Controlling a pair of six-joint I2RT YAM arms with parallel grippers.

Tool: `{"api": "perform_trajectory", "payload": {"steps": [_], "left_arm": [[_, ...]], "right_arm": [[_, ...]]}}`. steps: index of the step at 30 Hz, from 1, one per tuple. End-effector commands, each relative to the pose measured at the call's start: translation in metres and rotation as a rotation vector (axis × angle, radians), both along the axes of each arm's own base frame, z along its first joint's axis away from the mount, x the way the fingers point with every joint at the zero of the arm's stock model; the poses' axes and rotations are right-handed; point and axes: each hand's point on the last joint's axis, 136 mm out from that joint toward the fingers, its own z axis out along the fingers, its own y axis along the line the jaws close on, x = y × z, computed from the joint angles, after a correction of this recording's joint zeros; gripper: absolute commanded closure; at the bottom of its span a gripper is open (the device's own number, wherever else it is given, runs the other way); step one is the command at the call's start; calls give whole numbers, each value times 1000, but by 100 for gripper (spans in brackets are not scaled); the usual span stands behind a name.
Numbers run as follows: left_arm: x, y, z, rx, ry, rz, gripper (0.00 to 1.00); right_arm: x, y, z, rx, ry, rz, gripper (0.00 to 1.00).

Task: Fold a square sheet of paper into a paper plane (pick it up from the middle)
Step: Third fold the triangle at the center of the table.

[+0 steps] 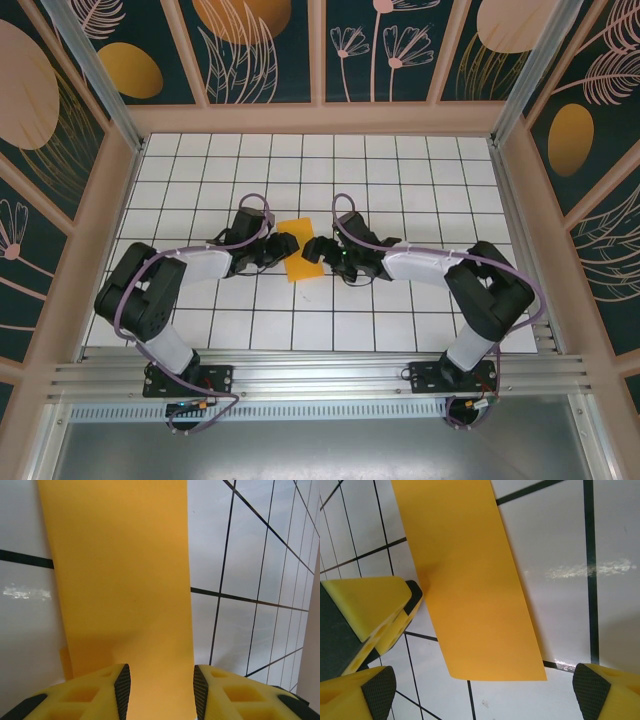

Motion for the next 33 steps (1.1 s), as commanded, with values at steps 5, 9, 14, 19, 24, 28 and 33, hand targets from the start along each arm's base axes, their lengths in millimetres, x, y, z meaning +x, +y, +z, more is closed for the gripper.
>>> {"api": "perform_trajectory", "payload": {"steps": [5, 9, 14, 19, 24, 28, 33], "left_arm": [[8, 9, -12, 70, -5, 20, 56], [8, 12, -16, 80, 2, 30, 53], [8, 15, -17, 78, 10, 42, 50], [8, 17, -18, 69, 16, 50, 46], [5, 20, -30, 82, 50, 50, 46], [5, 21, -32, 83, 53, 54, 46], [6, 20, -31, 83, 51, 49, 46]], "right_arm": [[-4, 12, -5, 43, 31, 29, 7], [-4, 15, -6, 51, 38, 39, 9], [-6, 16, -10, 44, 54, 45, 10], [-6, 16, -14, 32, 65, 51, 10], [-6, 21, -15, 31, 74, 68, 12], [-5, 23, -14, 39, 69, 77, 14], [-5, 26, -10, 57, 57, 84, 24]]}}
